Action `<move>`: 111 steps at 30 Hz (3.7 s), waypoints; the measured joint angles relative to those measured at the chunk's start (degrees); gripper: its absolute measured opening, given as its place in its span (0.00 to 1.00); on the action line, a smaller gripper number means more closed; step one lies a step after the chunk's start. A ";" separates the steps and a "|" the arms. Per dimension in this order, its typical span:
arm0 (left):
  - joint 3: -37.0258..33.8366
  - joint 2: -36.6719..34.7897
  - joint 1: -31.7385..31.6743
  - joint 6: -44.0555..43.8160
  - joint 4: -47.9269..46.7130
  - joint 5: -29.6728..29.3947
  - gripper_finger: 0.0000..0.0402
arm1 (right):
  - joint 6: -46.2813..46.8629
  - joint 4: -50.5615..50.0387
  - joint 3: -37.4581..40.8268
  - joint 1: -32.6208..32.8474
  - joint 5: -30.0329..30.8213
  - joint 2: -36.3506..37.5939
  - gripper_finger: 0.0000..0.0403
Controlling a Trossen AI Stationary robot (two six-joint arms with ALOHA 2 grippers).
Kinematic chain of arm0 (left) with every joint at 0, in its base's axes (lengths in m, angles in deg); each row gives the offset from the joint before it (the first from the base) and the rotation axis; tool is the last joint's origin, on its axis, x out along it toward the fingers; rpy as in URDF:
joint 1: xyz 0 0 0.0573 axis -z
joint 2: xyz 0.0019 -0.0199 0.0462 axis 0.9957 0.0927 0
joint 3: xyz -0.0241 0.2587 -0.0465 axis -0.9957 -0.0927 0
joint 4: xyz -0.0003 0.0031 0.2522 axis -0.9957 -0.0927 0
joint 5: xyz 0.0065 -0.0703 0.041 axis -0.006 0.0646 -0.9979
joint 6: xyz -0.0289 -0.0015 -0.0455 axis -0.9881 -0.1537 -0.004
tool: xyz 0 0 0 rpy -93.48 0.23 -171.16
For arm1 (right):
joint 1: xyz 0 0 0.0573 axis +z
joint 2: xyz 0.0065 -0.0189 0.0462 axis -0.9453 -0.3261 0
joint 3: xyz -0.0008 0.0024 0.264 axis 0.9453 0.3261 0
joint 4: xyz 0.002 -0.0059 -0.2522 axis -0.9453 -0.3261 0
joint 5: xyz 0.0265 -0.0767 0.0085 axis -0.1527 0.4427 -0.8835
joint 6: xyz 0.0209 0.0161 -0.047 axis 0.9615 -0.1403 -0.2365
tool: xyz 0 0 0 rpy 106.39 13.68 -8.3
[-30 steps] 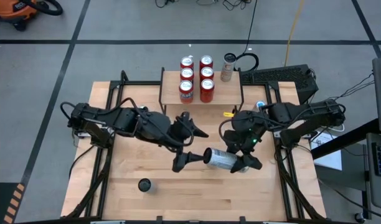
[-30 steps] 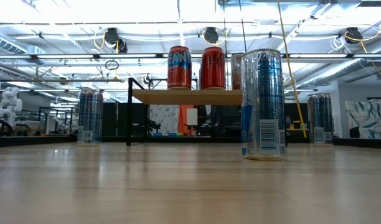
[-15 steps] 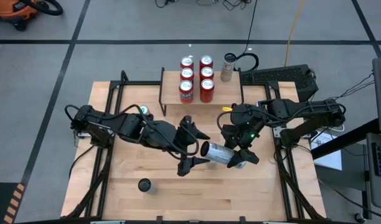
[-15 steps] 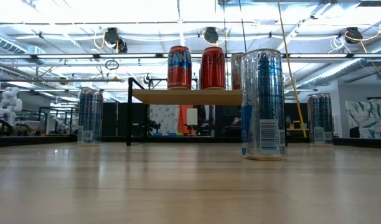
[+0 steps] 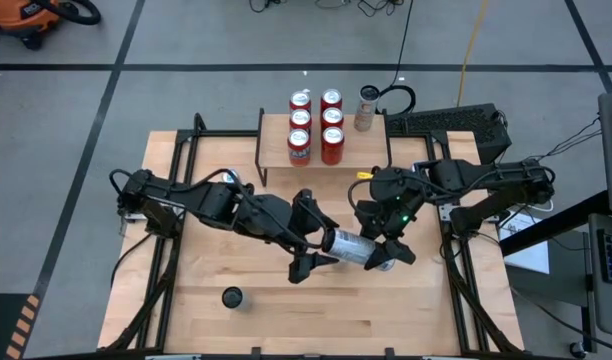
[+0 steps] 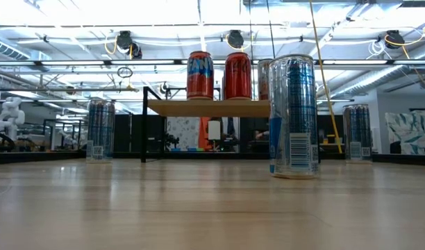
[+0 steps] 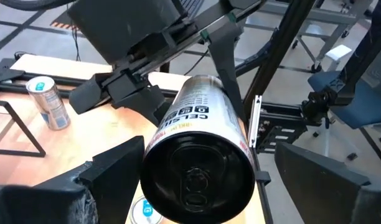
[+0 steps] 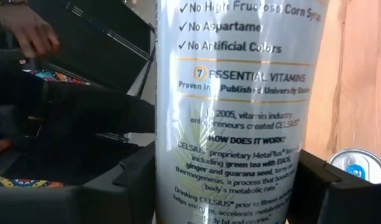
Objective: Place canned beverage on shelf
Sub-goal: Put the right white-yellow soda can on the shelf aligned with the other white-yellow soda can
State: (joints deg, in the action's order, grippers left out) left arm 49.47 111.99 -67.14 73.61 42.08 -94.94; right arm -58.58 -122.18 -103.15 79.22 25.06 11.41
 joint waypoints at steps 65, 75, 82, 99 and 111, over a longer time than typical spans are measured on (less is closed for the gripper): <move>-0.07 0.52 -4.27 -39.93 -2.79 0.05 0.64 | -0.85 -25.33 -22.98 8.65 49.54 1.81 0.84; -0.02 0.52 -7.59 -53.85 -2.62 -0.77 0.64 | 2.07 -28.56 -23.06 15.58 61.52 -1.67 0.89; 0.06 1.51 -9.60 -58.15 -2.35 -0.79 0.64 | 1.08 -28.44 -23.05 16.36 63.17 -5.66 0.95; 0.04 1.84 -9.70 -58.08 -2.34 -0.83 0.64 | -6.07 -28.27 -23.04 14.92 62.93 -10.69 0.98; 0.04 1.84 -9.75 -57.01 -2.37 -0.96 0.64 | -7.66 -28.38 -23.04 14.10 62.94 -12.65 0.88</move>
State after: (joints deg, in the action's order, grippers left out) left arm 49.51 113.83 -76.89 16.60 39.72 -95.90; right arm -66.24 -150.56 -126.19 93.32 88.00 -1.25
